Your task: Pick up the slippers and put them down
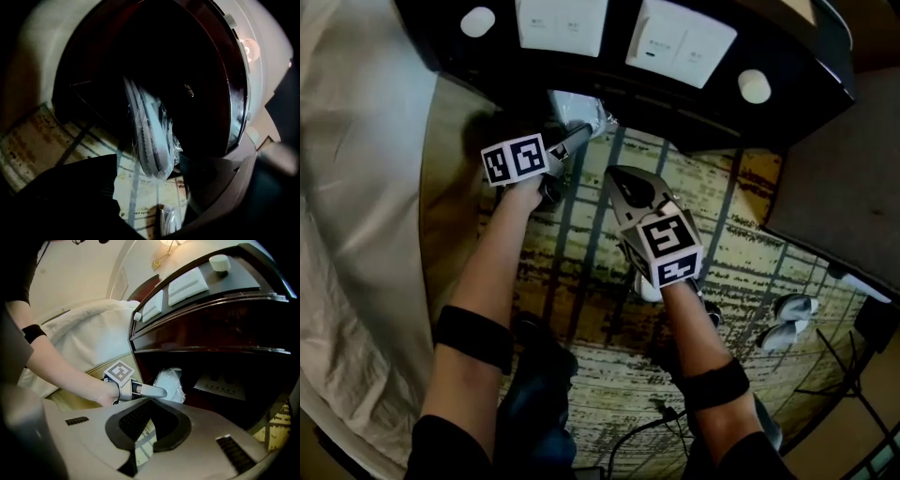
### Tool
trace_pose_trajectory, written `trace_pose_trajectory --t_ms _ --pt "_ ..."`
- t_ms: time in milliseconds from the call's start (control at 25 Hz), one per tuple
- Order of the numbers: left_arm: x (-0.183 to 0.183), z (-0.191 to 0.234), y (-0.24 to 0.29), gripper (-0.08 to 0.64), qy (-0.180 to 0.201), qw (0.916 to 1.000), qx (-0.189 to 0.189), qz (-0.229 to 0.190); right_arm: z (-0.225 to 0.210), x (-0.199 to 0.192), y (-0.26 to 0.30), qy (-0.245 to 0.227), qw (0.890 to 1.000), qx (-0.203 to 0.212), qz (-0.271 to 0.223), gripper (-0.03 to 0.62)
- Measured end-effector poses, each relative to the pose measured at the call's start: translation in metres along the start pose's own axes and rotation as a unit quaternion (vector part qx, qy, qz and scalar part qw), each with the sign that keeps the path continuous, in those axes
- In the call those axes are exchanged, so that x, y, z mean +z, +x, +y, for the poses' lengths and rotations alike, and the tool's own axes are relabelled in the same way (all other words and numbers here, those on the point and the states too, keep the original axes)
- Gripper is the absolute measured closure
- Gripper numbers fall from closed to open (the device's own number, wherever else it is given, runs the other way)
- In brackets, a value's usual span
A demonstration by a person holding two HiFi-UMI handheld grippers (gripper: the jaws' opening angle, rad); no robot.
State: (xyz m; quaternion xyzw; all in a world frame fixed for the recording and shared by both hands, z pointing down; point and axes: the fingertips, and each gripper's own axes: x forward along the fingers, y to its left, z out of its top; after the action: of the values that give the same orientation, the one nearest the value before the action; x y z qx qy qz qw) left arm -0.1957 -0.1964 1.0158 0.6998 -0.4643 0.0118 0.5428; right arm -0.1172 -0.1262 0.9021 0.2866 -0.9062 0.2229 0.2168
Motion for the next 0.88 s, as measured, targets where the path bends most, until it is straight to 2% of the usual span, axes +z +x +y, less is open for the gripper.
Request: trace_pose_trajectory --t_ms 80,200,360,480,560,720,880 --pt "-0.002 -0.003 0.006 0.146 -0.016 0.9996 -0.024 0.002 -0.001 -0.002 0.002 0.001 1.000 0.000 0.001 0.592" --pt "-0.002 -0.007 0.011 0.157 -0.017 0.9990 -0.042 0.000 -0.006 -0.006 0.003 -0.006 1.000 0.000 0.004 0.592" --pt "0.005 -0.005 0.012 0.272 -0.020 0.9986 -0.049 -0.009 -0.009 -0.011 0.003 -0.007 1.000 -0.001 0.007 0.592" --pt "0.008 -0.008 0.014 0.392 -0.020 0.9979 -0.061 -0.007 -0.012 -0.013 0.002 -0.003 1.000 -0.002 0.006 0.592" --pt "0.010 -0.012 0.013 0.433 -0.022 0.9969 -0.075 -0.013 -0.013 -0.014 0.002 -0.002 1.000 -0.001 0.006 0.592" --pt "0.008 -0.018 0.007 0.454 -0.016 0.9955 -0.092 -0.016 -0.015 -0.019 -0.001 0.001 1.000 -0.001 0.008 0.592" --pt "-0.005 -0.024 -0.003 0.457 -0.010 0.9945 -0.105 0.001 -0.014 -0.024 -0.006 0.008 1.000 -0.002 0.013 0.592"
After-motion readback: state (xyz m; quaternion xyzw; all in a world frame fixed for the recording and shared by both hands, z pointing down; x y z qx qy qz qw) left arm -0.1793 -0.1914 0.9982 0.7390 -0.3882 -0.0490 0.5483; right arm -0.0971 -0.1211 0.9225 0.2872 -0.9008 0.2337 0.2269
